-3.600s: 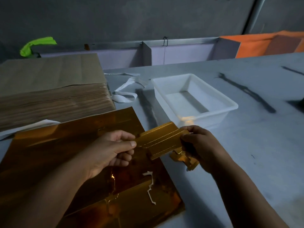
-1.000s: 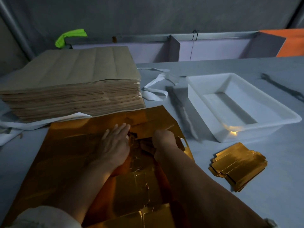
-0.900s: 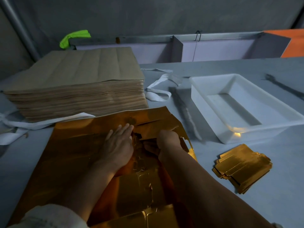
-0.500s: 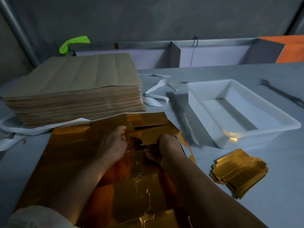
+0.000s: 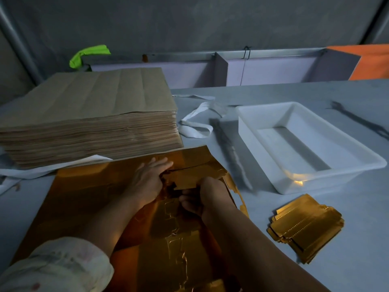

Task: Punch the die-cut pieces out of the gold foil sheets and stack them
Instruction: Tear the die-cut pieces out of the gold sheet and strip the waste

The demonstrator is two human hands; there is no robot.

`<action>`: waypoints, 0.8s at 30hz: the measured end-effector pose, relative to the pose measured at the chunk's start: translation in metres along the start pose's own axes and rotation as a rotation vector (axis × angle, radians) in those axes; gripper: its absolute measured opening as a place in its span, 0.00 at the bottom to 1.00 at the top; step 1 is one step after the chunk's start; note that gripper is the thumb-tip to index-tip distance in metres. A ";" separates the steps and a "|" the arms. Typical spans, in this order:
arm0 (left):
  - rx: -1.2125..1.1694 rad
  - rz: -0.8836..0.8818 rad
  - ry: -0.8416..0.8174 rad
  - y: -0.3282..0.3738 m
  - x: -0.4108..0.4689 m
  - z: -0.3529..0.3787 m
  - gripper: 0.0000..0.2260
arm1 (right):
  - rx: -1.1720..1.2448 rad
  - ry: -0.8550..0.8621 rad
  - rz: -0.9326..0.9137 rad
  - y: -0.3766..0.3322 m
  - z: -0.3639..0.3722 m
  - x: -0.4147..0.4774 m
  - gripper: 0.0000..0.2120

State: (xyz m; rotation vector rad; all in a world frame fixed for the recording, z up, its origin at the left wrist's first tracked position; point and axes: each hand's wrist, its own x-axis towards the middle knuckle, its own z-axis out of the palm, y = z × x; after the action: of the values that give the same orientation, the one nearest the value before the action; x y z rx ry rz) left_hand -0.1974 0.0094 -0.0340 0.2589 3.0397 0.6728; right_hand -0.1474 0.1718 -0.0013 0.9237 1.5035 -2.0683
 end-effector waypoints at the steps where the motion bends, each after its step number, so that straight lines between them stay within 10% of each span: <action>1: 0.000 -0.002 0.003 0.000 0.001 0.000 0.29 | 0.019 0.000 0.006 -0.001 0.000 0.000 0.14; 13: -0.030 -0.043 -0.079 0.003 0.004 -0.005 0.24 | 0.204 -0.117 -0.022 0.001 -0.022 -0.016 0.14; 18: -0.450 -0.239 0.304 0.031 0.002 -0.039 0.12 | 0.216 -0.185 -0.006 0.001 -0.022 -0.020 0.11; 21: -0.959 -0.515 -0.002 0.052 -0.015 -0.053 0.33 | 0.205 -0.218 -0.008 0.001 -0.017 -0.022 0.12; 24: -0.926 -0.497 -0.181 0.064 -0.031 -0.043 0.30 | 0.089 -0.261 0.002 -0.001 -0.016 -0.021 0.15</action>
State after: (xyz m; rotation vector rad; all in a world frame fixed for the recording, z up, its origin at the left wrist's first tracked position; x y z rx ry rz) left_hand -0.1594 0.0432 0.0314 -0.4081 2.1536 1.7120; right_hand -0.1288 0.1863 0.0116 0.6551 1.2835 -2.1722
